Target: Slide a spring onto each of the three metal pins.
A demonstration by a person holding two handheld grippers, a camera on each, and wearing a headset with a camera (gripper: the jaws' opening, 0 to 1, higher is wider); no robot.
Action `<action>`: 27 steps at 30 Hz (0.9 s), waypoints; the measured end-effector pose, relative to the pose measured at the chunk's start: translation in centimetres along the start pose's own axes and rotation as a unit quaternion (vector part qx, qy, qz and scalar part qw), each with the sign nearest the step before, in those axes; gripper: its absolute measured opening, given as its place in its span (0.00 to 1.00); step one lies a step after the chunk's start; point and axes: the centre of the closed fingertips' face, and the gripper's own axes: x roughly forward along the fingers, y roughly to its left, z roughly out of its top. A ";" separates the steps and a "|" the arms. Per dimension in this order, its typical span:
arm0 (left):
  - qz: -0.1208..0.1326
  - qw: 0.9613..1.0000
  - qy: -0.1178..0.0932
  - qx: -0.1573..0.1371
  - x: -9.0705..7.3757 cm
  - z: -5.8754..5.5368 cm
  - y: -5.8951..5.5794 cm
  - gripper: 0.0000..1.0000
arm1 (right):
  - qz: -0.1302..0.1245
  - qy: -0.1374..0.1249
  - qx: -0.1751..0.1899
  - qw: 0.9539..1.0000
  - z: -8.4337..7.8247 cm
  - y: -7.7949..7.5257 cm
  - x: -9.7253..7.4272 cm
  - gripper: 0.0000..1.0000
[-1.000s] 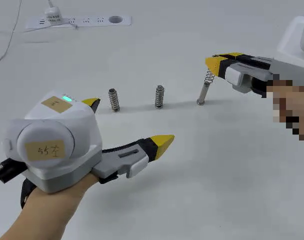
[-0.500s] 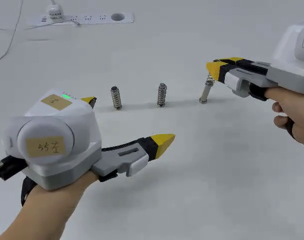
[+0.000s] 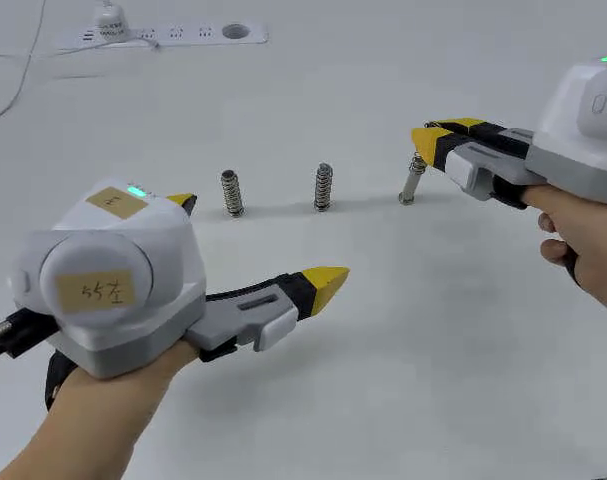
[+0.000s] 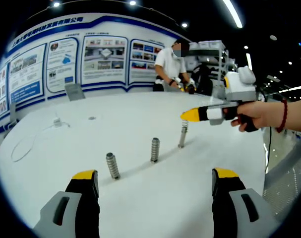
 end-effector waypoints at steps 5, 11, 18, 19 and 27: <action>0.000 1.000 0.000 -0.001 0.0 0.0 0.0 0.96 | -0.006 0.011 -0.019 1.000 -0.7 0.2 0.1 0.12; 0.001 1.000 0.002 0.002 -0.1 -0.1 0.1 0.95 | -0.008 0.021 -0.019 1.000 -1.5 0.2 0.1 0.12; 0.001 1.000 0.004 0.004 -0.1 -0.1 0.1 0.95 | -0.011 0.033 -0.013 0.999 -2.8 0.2 0.3 0.12; 0.001 1.000 0.004 0.005 -0.1 -0.1 0.2 0.95 | -0.011 0.035 -0.012 0.999 -2.9 0.2 0.4 0.12; 0.002 1.000 0.007 0.009 -0.1 -0.2 0.3 0.94 | -0.013 0.046 -0.007 0.999 -3.7 0.1 0.4 0.12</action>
